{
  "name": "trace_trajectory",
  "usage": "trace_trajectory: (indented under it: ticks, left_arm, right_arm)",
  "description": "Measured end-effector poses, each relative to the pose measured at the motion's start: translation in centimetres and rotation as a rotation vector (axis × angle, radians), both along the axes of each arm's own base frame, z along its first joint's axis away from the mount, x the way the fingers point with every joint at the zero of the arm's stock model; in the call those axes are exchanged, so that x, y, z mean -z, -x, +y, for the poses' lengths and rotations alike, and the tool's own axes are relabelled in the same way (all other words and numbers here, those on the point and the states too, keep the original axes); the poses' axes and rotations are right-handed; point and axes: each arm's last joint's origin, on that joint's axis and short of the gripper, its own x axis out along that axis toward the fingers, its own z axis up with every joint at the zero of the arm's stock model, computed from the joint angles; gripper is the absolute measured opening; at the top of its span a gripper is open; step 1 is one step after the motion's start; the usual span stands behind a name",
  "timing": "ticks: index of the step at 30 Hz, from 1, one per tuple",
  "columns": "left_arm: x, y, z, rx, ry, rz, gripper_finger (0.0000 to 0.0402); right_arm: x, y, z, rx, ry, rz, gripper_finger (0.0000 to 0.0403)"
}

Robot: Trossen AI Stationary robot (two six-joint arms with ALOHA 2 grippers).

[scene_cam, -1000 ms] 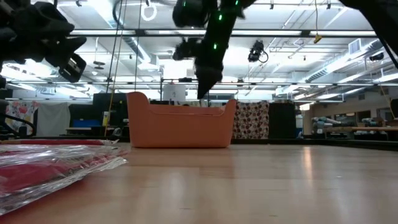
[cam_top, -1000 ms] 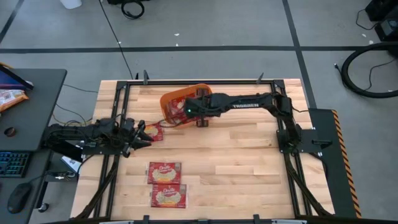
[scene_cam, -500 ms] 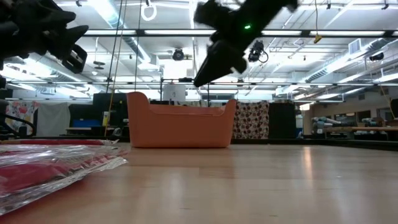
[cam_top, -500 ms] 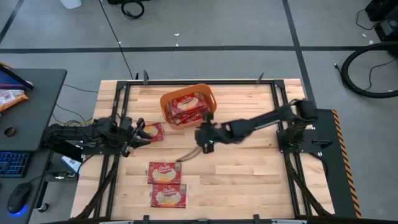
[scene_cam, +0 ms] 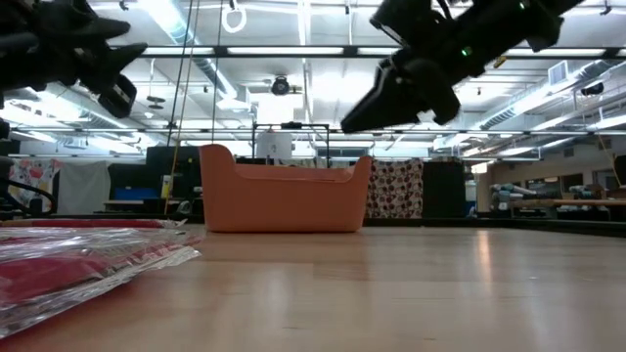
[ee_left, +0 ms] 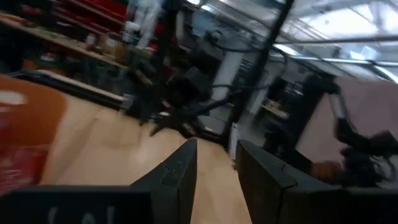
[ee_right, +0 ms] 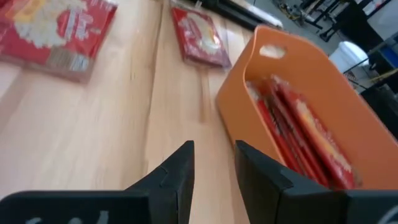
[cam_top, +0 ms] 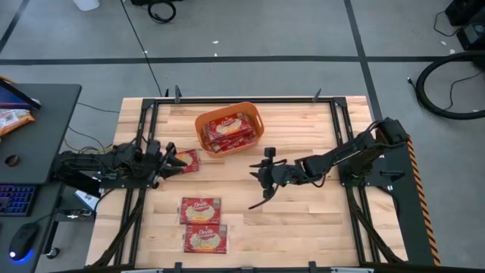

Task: Sort popcorn bags into baskets
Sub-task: Put the popcorn bag into the orange bin

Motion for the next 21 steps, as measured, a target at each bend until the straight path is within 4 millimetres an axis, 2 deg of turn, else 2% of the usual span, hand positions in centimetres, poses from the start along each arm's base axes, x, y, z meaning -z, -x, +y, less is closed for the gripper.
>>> trace_trajectory:
  ticks: [3,7,14,18,21]
  left_arm:
    - [0.2,-0.1,0.4,-0.150,0.032,0.031,0.0117]
    - [0.4,-0.2,0.7,-0.259,-0.055,0.270,0.0117]
    - [-1.1,-1.7,0.3,-0.228,-0.152,0.579,0.0117]
    - [-0.9,-3.1,-0.3,-0.204,-0.231,0.775,0.0121]
    - [-0.7,-3.9,-0.8,-0.194,-0.255,0.926,0.0140]
  right_arm:
    - [1.0,0.7,-0.2,0.015,-0.006,0.026,0.0119]
    - [2.0,1.5,-0.6,0.066,0.027,0.042,0.0119]
    - [2.5,2.0,-0.9,0.111,0.043,0.019,0.0119]
    - [2.6,2.1,-0.9,0.099,0.046,-0.007,0.0119]
    - [2.7,2.1,-1.0,0.094,0.060,-0.005,0.0119]
